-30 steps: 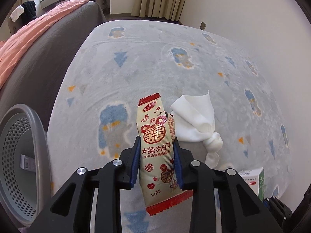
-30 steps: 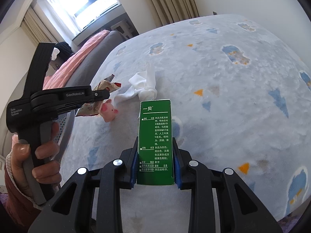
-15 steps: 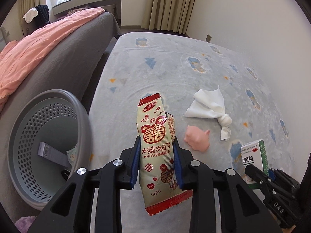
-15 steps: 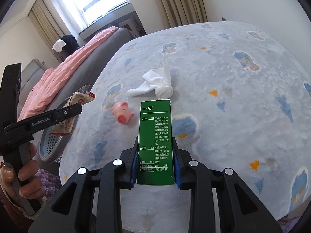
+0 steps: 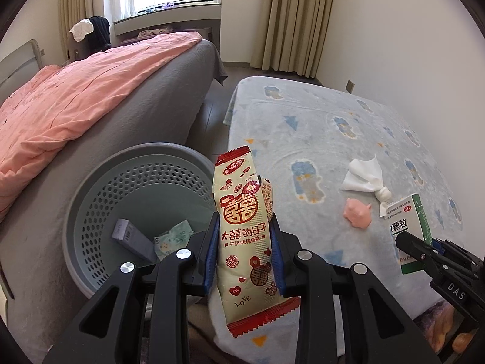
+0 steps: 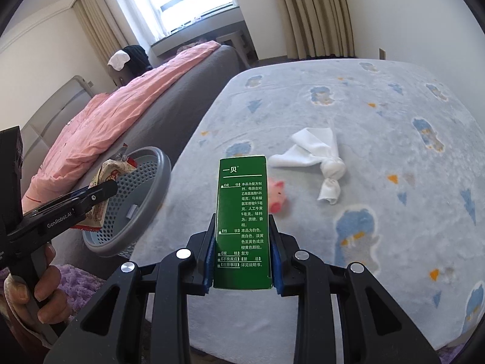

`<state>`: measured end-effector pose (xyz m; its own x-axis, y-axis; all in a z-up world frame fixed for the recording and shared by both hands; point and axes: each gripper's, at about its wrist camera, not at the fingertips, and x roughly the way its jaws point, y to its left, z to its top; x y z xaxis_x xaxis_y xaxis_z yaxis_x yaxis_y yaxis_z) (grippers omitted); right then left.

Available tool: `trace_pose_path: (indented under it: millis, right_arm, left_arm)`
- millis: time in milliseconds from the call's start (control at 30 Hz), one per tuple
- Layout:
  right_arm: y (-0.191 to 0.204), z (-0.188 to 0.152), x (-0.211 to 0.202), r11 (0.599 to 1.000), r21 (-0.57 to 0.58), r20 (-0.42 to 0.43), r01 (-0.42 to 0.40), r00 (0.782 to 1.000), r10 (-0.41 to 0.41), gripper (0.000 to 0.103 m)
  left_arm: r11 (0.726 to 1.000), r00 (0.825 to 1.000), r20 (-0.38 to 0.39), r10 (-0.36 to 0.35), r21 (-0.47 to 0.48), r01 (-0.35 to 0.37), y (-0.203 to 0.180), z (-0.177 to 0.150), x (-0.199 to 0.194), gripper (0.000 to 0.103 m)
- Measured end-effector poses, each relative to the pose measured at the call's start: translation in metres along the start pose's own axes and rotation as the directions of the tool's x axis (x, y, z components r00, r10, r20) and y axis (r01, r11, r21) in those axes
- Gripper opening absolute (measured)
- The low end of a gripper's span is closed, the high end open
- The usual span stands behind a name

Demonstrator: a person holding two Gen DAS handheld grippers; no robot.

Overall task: Collect trash
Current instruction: 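Carry both items over the wastebasket and open both tools to drop them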

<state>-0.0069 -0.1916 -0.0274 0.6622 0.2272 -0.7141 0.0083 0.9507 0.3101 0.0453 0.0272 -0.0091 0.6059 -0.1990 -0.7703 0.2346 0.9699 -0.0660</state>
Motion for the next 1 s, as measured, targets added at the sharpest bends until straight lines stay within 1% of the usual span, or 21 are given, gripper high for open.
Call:
trace_pose_path:
  millis: [267,500,733,900,1000]
  right_arm:
    - [0.071,0.021,0.019,0.99,-0.115,0.004,-0.08,0.997,0.081,0.029]
    - [0.123,0.038,0.04,0.972,-0.192,-0.011,-0.138,0.99,0.138,0.029]
    - [0.151,0.042,0.073,0.959,-0.226,-0.071,-0.172,0.985,0.16,0.029]
    - [0.166,0.04,0.095,0.95,-0.254,-0.114,-0.182,0.981,0.157,0.029]
    - [0.172,0.042,0.107,0.946,-0.262,-0.13,-0.19,0.978,0.161,0.029]
  left_arm:
    - [0.996,0.996,0.035,0.08,-0.042,-0.078,0.055,0.0,-0.02,0.029]
    - [0.988,0.991,0.037,0.131,-0.093,-0.127,0.099,-0.001,-0.019,0.03]
    - [0.979,0.984,0.042,0.171,-0.117,-0.165,0.117,-0.008,-0.01,0.03]
    - [0.975,0.987,0.027,0.159,-0.161,-0.152,0.131,-0.012,-0.002,0.03]
    - [0.972,0.987,0.03,0.157,-0.179,-0.15,0.136,-0.014,-0.002,0.03]
